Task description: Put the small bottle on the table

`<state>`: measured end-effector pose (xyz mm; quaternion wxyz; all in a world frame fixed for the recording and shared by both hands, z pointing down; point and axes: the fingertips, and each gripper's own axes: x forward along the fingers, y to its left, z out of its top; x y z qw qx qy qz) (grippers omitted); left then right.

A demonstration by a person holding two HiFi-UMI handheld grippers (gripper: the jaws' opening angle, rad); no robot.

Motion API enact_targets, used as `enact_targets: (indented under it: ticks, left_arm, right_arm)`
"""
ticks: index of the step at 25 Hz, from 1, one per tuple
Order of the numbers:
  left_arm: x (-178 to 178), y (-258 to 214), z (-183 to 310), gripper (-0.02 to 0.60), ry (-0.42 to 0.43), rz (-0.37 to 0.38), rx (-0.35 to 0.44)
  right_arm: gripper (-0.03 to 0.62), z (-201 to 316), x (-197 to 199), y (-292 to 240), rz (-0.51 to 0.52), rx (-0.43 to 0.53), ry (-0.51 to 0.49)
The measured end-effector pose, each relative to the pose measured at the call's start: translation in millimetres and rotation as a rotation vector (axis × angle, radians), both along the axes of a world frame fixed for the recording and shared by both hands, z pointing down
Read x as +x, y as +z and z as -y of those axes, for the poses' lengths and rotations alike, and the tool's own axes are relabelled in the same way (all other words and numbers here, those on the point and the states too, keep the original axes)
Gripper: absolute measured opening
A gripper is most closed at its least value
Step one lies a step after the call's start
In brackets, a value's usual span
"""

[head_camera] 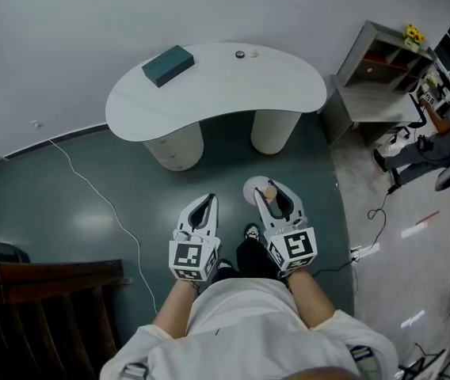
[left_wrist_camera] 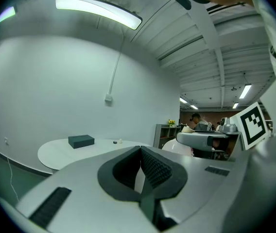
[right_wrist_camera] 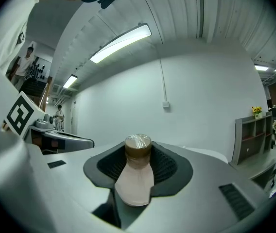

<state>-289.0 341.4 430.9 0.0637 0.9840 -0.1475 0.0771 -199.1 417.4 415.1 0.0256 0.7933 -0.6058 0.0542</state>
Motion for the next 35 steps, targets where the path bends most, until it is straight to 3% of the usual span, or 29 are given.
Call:
enact_targets:
  ticks: [6, 13, 21, 35]
  left_arm:
    - [33.5, 3.8, 33.1, 0.018, -0.012, 0.004, 0.011]
    - [107.0, -4.9, 72.7, 0.018, -0.025, 0.018, 0.044]
    - [170.8, 0.1, 103.0, 0.018, -0.086, 0.030, 0.016]
    - [219.8, 20.5, 165.1, 0.018, -0.141, 0.075, -0.009]
  right_arm:
    - [0.138, 32.6, 34.1, 4.1, -0.019, -0.006, -0.015]
    - [0.138, 75.0, 96.1, -3.9, -0.027, 0.006, -0.069]
    - [0.138, 107.3, 164.7, 0.8, -0.036, -0.002, -0.134]
    - [0.138, 169.7, 225.6, 19.8, -0.002, -0.025, -0.159]
